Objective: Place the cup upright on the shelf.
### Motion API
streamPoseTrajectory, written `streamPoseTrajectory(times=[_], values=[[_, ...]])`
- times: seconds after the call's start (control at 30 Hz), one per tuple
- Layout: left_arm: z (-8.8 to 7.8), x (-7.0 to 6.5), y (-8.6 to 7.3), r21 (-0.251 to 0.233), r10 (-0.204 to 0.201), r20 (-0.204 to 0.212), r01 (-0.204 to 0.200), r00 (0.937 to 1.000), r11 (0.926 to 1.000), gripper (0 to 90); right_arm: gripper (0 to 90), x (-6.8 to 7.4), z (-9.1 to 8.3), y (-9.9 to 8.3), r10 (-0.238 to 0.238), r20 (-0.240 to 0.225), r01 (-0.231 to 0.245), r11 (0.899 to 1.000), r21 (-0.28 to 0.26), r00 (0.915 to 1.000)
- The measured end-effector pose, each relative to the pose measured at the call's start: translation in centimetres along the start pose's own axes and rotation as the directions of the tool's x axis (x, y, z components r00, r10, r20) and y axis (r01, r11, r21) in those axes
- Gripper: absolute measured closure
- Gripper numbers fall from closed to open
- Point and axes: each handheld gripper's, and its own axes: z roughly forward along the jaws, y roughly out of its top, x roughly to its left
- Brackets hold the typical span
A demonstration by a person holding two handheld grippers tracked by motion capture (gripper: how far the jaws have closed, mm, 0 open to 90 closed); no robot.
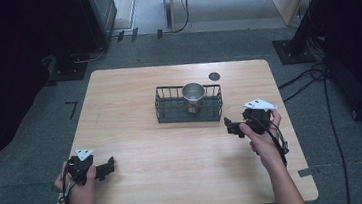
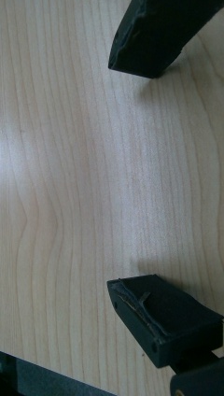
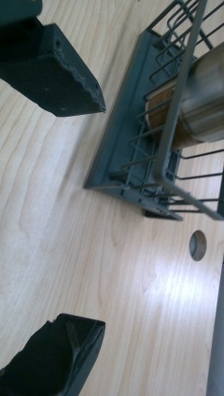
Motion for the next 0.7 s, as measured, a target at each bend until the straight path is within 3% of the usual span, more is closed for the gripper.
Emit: streamPoseTrajectory(times=[0.4, 0.7], values=[[0.0, 0.0, 0.0, 0.0, 0.0, 0.0, 0.0, 1.0, 1.0, 0.0, 0.0, -0.9, -1.0, -3.1, -0.005, 0.042, 0.004, 1.0, 0.024, 0.9991], [0.0, 0.0, 0.0, 0.0, 0.0, 0.0, 0.0, 1.0, 1.0, 0.0, 0.0, -2.4, -1.7, -5.8, 0.034, 0.068, -0.037, 0.998, 0.051, 0.9971]])
